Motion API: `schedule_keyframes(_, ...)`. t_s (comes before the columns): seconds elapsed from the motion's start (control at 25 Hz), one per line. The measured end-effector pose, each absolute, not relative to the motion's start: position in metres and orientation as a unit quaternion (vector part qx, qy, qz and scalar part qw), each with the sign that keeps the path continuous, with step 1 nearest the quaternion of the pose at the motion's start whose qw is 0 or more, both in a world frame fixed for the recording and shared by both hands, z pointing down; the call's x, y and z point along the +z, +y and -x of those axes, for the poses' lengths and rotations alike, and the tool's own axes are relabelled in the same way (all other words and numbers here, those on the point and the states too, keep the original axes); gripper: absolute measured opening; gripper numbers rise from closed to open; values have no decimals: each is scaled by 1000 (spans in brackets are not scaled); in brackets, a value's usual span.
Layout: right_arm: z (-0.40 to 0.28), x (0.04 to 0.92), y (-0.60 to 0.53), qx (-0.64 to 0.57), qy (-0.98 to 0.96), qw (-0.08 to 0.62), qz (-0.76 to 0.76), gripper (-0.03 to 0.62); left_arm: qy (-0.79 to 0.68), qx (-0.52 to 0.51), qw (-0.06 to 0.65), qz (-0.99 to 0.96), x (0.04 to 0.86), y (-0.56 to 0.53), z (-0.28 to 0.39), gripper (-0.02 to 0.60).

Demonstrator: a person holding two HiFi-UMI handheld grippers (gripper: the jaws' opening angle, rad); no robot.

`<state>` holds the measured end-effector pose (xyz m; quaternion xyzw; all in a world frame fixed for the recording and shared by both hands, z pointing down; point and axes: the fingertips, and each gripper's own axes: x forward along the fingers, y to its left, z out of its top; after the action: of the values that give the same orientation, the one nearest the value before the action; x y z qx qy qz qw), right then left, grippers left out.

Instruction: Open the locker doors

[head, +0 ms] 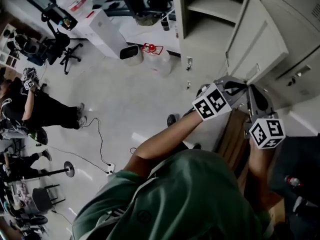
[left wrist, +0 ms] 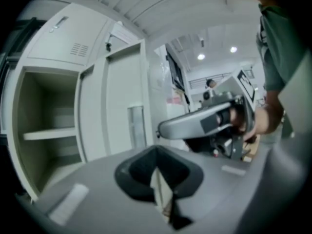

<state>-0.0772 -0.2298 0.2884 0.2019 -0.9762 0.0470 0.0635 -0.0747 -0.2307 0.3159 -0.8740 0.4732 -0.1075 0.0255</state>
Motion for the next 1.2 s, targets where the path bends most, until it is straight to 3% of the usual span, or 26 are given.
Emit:
schedule_keyframes(0.28, 40, 290, -246, 57, -970, 53, -228, 6, 482, -109, 20, 869, 321, -224, 66, -12)
schedule_keyframes(0.6, 51, 286, -214, 59, -972, 39, -226, 6, 525, -93, 16, 846, 322, -180, 132, -12)
schedule_keyframes(0.76, 101, 296, -178, 56, -976, 38, -206, 6, 563, -46, -1, 825, 322, -151, 200, -12)
schedule_keyframes(1.2, 213, 310, -147, 75, -977, 66, -191, 6, 594, -78, -15, 801, 333, -124, 348, -12)
